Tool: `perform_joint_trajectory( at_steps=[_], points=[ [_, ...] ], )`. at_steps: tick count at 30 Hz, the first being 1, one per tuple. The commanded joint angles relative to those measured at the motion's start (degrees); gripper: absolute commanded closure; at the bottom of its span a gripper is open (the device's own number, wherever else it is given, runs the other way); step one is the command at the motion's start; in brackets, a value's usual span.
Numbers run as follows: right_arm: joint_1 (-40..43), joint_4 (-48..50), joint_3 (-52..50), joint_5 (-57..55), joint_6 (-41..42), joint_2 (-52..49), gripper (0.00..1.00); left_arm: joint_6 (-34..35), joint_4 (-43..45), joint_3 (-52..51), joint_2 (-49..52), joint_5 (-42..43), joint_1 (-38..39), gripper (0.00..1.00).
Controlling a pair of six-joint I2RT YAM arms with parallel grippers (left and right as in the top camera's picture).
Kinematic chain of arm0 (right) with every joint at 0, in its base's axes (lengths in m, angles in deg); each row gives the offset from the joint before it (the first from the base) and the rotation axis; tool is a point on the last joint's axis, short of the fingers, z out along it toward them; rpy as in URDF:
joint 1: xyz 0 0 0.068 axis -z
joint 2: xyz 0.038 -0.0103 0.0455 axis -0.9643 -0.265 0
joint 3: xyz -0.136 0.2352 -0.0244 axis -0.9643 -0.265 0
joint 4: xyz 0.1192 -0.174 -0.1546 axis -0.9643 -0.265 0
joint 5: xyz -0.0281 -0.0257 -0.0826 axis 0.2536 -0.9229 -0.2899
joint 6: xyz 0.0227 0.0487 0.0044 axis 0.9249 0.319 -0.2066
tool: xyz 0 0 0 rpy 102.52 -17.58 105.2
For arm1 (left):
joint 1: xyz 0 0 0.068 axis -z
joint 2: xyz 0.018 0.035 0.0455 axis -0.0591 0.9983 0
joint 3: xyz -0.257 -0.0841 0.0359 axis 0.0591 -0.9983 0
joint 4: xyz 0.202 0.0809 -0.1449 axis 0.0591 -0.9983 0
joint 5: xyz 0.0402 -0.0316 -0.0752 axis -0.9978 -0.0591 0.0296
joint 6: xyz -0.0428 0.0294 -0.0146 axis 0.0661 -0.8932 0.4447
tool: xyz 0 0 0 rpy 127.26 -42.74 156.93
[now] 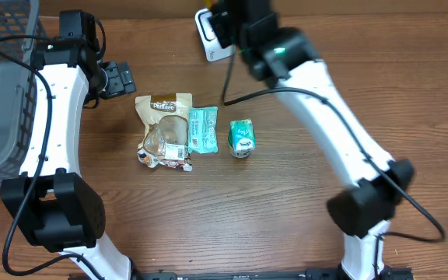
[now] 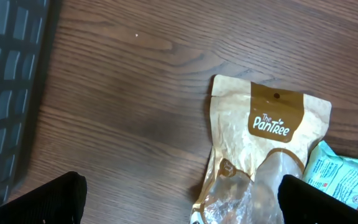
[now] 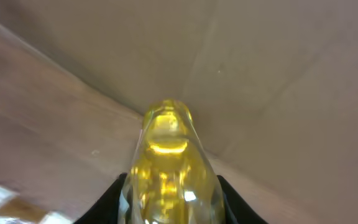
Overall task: Scan the item barcode
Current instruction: 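Lift the yellow bottle and carry it toward the white scanner, then hold the yellow bottle over the scanner window with the right gripper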
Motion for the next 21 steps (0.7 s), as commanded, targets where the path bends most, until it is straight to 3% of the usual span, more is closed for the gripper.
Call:
perform_joint_trajectory(
  at_steps=[1,6,16,21],
  points=[
    [-1.22,5.79,1.42,-10.67,-14.84,-5.05,0.78,-1.11,0.04,0.9,-0.24,0.15,0.11,0.01],
    [-1.16,15.23,1.4,-16.11,-17.18,-12.72,0.79,-1.11,0.07,0.9,-0.22,0.17,0.11,0.01],
    [-0.9,25.24,1.4,-17.03,-18.45,-21.29,0.8,-1.11,0.04,0.9,-0.22,0.17,0.11,0.0],
    [-0.9,34.23,1.4,-17.49,-28.74,-23.19,0.8,-1.11,0.04,0.9,-0.24,0.15,0.11,0.0]
  ],
)
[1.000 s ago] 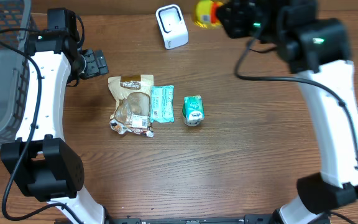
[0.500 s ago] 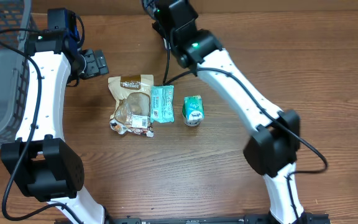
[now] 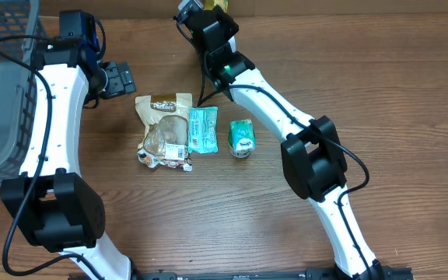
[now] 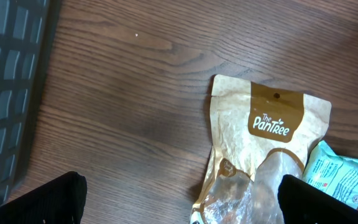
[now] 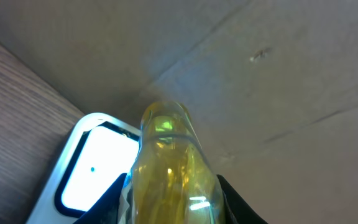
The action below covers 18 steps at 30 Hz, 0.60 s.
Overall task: Scan the item barcode
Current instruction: 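Hold the yellow bottle over the scanner window with the right gripper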
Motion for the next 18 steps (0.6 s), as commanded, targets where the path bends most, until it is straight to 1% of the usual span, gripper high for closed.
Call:
perform_joint_trajectory(
  at_steps=[1,4,8,18],
  points=[
    [0.09,5.25,1.42,-1.2,-6.93,0.48,0.8,-1.11,-0.02,0.9,-0.24,0.17,0.11,0.0],
    [0.26,7.13,1.42,-0.33,-7.76,0.48,0.8,-1.11,-0.02,0.9,-0.24,0.17,0.13,0.0],
    [0.46,6.23,0.46,3.02,-7.74,0.46,0.8,-1.11,-0.02,0.9,-0.24,0.17,0.11,0.0],
    [0.48,6.21,-0.85,2.69,-7.82,-1.29,0.81,-1.11,-0.02,0.9,-0.22,0.15,0.11,0.0]
  ],
)
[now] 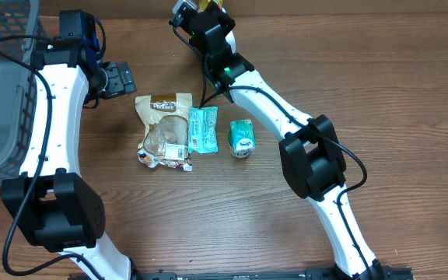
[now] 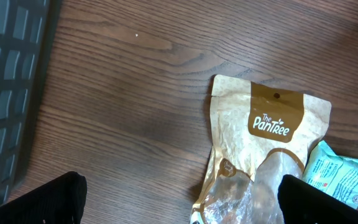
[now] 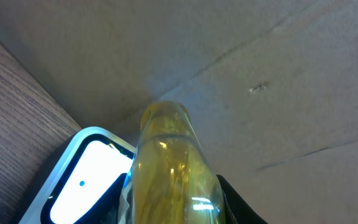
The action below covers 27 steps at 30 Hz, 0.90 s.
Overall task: Scan the item barcode
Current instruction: 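Hold the yellow bottle over the scanner window with the right gripper, then carry the yellow bottle right and set it upright on the table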
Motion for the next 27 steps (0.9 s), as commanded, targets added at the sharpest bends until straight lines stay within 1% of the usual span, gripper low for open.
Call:
perform_joint_trajectory(
  at_steps=[1,10,14,21,23,25,27],
  points=[
    [0.35,0.98,0.24,-0.37,-0.24,-1.4,0.81,-1.11,0.02,0.9,-0.24,0.15,0.11,0.0],
    [0.31,-1.46,0.24,-1.4,-0.17,-2.82,0.81,-1.11,0.02,0.9,-0.24,0.15,0.11,0.0],
    [0.33,-5.35,0.24,-1.14,2.71,-2.84,0.81,-1.11,0.02,0.9,-0.24,0.15,0.11,0.0],
    [0.22,-5.49,0.26,-1.2,3.08,-2.82,0.79,-1.11,0.02,0.9,-0.22,0.15,0.11,0.0],
    [0.22,-4.74,0.28,-2.29,4.37,-2.64,0.85,-1.11,0.02,0.9,-0.24,0.13,0.11,0.0],
    [0.22,-3.08,0.33,-7.02,8.48,-0.74,0.87,-1.11,0.02,0.9,-0.22,0.15,0.11,0.0],
    [0.22,-3.41,0.33,-7.19,9.84,1.77,0.87,-1.11,0.02,0.9,-0.24,0.15,0.11,0.0]
  ],
)
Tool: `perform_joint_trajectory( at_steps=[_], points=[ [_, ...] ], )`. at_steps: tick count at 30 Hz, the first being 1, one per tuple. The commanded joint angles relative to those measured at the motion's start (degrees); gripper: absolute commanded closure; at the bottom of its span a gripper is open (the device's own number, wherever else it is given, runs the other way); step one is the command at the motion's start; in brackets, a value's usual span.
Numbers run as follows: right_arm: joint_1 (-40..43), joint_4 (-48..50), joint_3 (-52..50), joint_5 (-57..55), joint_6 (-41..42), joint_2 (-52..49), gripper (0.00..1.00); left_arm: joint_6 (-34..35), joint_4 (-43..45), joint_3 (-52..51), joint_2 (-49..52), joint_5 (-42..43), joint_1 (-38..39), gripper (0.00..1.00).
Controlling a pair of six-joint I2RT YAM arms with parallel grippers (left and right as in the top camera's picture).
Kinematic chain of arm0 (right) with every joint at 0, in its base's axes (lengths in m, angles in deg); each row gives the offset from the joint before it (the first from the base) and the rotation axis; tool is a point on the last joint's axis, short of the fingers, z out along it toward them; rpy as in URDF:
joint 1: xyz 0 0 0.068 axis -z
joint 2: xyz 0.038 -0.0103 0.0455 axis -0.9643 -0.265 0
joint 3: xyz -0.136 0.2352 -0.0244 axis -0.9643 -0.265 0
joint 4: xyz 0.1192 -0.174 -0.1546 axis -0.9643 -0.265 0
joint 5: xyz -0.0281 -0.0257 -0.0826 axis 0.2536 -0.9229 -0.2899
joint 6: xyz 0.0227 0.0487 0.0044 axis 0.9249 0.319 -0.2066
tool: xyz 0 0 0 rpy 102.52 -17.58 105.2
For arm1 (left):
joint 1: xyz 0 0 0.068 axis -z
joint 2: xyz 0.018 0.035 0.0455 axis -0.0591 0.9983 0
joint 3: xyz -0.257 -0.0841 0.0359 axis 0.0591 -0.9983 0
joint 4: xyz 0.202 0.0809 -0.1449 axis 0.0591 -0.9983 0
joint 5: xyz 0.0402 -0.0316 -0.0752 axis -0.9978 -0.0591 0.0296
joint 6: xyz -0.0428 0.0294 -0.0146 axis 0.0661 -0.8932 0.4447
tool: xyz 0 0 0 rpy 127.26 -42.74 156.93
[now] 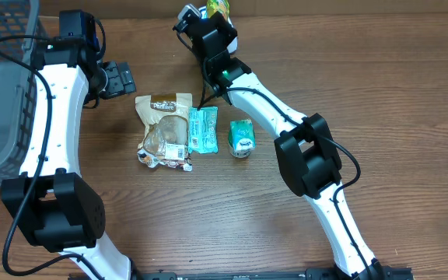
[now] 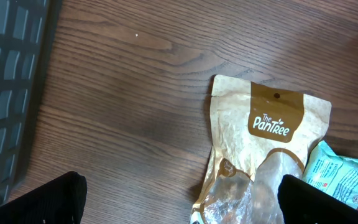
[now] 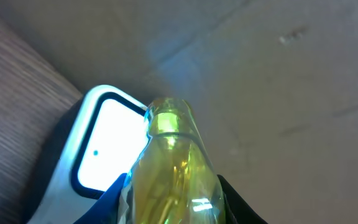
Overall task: Scan the item barcode
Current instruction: 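Carry the yellow bottle right and set it upright on the table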
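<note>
My right gripper [image 3: 173, 202] is shut on a clear yellow bottle [image 3: 173, 165], neck pointing away from the camera. Just behind and left of the bottle is the white barcode scanner [image 3: 107, 149] with its bright window facing it. Overhead, the bottle [image 1: 218, 7] and scanner [image 1: 187, 12] sit at the table's back edge, with the right gripper [image 1: 208, 25] below them. My left gripper [image 1: 121, 78] stands open at the back left, holding nothing; in its wrist view its dark fingertips [image 2: 48, 199] frame bare wood.
A tan Pantree pouch [image 1: 164, 128], a teal packet [image 1: 203, 128] and a small green carton [image 1: 242, 138] lie mid-table. A grey wire basket stands at the left edge. A cardboard wall [image 3: 278, 74] rises behind the scanner.
The right gripper has shifted a little with the bottle; the scanner's lit window now shows larger and closer behind the bottle's neck. The left arm and the table items have not moved.
First the right gripper held the yellow bottle near the back wall, the scanner out of its wrist view. Then the bottle was at the back edge with the scanner's window beside it. It stayed there and now stands closer to the window. The left gripper stayed open and still.
</note>
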Motion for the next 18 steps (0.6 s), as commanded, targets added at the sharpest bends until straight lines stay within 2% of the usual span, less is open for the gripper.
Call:
perform_joint_trajectory(
  at_steps=[1,3,6,12,15,18],
  points=[
    [0.24,-0.68,0.04,-2.54,6.14,6.88,0.87,-1.11,0.0,0.9,-0.24,0.15,0.11,0.0],
    [0.35,-1.33,0.04,-2.54,7.74,9.35,0.87,-1.11,0.0,0.9,-0.24,0.15,0.11,0.0],
    [0.79,-8.44,0.04,-2.86,13.88,16.04,0.86,-1.11,0.0,0.9,-0.24,0.15,0.11,0.01],
    [4.55,-33.07,0.04,-2.62,34.38,25.75,0.86,-1.11,0.0,0.9,-0.24,0.15,0.11,0.0],
    [8.52,-47.19,0.04,1.9,43.12,28.3,0.86,-1.11,0.0,0.9,-0.24,0.15,0.11,0.0],
    [14.01,-59.93,0.04,9.33,47.89,28.96,0.86,-1.11,0.0,0.9,-0.22,0.15,0.11,0.0]
  ],
)
